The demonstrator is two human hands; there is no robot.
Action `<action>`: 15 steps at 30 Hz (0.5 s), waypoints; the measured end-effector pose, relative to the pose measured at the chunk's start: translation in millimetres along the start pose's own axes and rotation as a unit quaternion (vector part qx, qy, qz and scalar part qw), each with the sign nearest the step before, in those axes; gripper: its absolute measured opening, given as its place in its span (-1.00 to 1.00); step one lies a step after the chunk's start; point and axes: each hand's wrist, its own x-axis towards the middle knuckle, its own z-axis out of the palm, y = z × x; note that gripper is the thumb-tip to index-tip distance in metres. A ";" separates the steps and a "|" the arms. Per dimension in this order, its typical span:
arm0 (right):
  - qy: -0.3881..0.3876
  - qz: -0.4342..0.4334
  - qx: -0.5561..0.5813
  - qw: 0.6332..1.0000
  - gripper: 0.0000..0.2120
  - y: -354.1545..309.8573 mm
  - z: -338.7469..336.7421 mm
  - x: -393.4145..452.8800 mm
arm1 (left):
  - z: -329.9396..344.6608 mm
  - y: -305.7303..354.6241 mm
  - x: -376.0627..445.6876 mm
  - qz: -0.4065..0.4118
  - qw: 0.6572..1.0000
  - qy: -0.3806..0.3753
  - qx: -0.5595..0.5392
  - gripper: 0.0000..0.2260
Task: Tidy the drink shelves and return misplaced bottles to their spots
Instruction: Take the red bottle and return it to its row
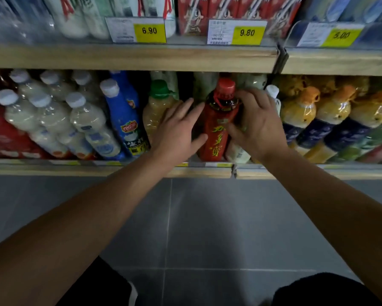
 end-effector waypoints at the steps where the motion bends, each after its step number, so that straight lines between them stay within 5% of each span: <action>1: 0.007 -0.008 -0.013 1.000 -0.38 -0.3 0.2 6.1 | 0.8 -1.4 2.0 0.000 1.000 0.009 -0.001 -0.33; 8: -0.121 0.016 -0.065 0.990 -0.19 -15.8 8.6 56.1 | 0.8 -2.4 -4.2 -0.001 1.000 0.021 -0.004 -0.33; 15: -0.034 -0.016 -0.062 0.997 -0.42 -11.8 13.3 29.4 | 10.7 -7.4 -10.5 0.009 1.000 -0.003 -0.025 -0.26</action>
